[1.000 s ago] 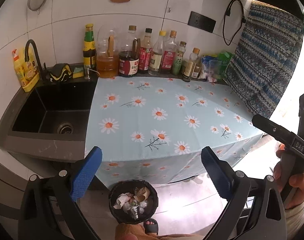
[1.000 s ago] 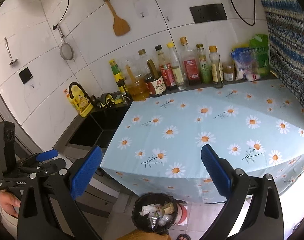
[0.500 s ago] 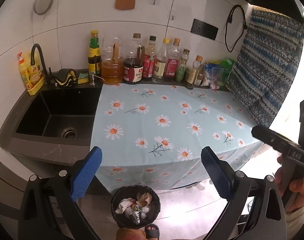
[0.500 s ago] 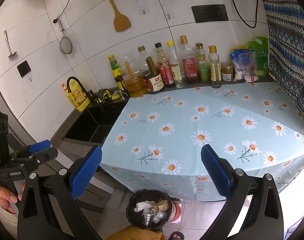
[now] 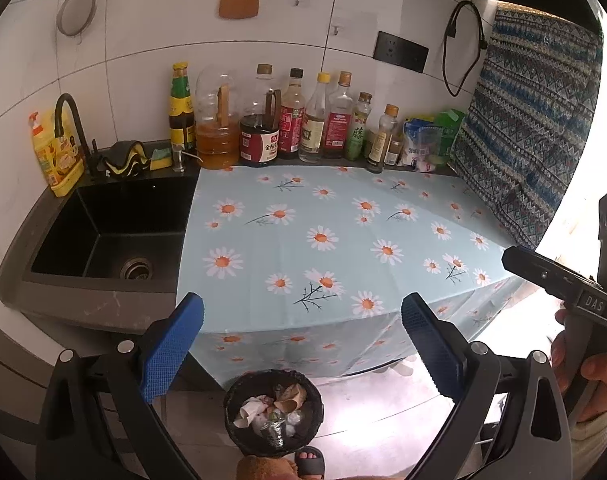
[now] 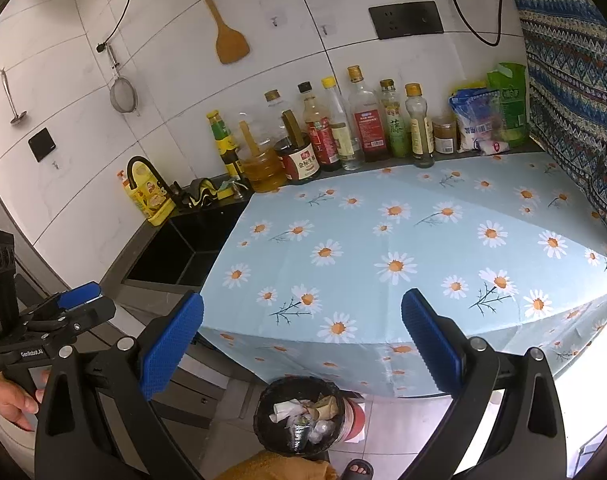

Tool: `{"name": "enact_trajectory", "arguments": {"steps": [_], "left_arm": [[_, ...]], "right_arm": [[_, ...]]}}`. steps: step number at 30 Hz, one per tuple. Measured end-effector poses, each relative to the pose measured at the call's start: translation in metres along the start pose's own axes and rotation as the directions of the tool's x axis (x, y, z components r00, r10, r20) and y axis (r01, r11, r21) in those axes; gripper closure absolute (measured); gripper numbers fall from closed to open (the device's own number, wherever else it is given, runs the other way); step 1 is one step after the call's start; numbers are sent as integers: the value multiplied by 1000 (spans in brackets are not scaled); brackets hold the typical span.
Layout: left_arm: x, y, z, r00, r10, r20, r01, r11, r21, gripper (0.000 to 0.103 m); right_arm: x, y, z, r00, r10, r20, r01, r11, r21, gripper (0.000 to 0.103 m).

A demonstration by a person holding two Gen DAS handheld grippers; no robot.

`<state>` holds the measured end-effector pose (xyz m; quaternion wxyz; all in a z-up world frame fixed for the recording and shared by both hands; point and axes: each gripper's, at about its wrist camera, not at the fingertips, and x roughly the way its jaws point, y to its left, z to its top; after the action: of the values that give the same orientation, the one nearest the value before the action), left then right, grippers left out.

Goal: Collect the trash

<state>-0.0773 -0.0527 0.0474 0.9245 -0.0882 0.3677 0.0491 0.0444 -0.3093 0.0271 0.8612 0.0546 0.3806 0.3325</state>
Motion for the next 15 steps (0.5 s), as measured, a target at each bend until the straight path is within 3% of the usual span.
{"name": "enact_trajectory", "arguments": {"steps": [15], "left_arm": [[1,-5,-7,1000,-5,-9,5,1000,13,7]], "right_arm": [[4,-1,-10,999,-25,-30,25,1000,-19,5]]}}
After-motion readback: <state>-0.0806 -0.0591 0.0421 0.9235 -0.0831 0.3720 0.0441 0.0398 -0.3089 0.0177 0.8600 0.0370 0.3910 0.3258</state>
